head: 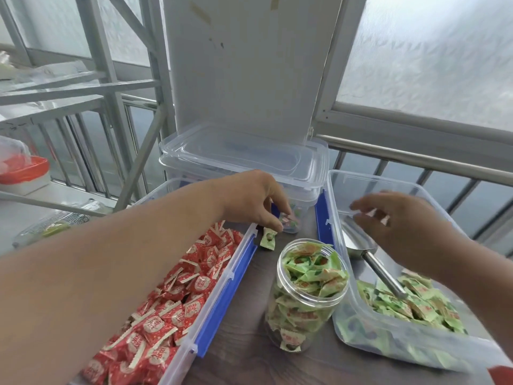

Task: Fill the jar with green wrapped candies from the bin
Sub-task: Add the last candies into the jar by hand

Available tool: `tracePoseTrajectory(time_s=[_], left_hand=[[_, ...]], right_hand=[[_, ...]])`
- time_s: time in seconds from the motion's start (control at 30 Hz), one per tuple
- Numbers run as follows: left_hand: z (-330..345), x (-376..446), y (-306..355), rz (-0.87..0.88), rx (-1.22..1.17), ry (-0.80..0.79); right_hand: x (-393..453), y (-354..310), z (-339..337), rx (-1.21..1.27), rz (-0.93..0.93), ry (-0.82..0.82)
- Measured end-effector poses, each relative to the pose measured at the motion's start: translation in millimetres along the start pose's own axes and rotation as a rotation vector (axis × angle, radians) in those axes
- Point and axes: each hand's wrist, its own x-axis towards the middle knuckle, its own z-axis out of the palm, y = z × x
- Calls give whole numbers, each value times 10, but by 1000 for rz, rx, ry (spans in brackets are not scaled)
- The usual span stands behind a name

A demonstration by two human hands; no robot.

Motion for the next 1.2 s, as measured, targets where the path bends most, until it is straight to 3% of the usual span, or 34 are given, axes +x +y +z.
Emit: tracePoseTrajectory(time_s=[0.07,0.23,0.37,0.5,0.67,0.8,0.93,1.1,1.2], left_hand=[[-12,-51,-84,-1,-70,22],[-56,-158,-244,16,-226,-8],[-82,-246,-422,16,-278,15],[-85,-258,-512,-25,-289,55],[-116,-263,-551,-50,-278,17],[-140,-260,-526,-65,-248,-17],[-155,-296,-465,-69,-183,-10],[-162,-346,-399,-43,-193,2],[-189,-374,-333,12,-306,-3]], right_hand=[[214,-250,16,35,-129,-11],[712,-744,332,-194,-344,-431],[978,-974,673,-427,-379,-578],[1081,-1004,893,-387,-334,-674],[1049,-1007,985,-503,-472,-609],[1060,-905,1078,-503,-451,-605],[1059,-884,1172,-489,-403,-716],[1010,-977,921,-275,-366,-733],[971,-953,576,38,-231,-615]])
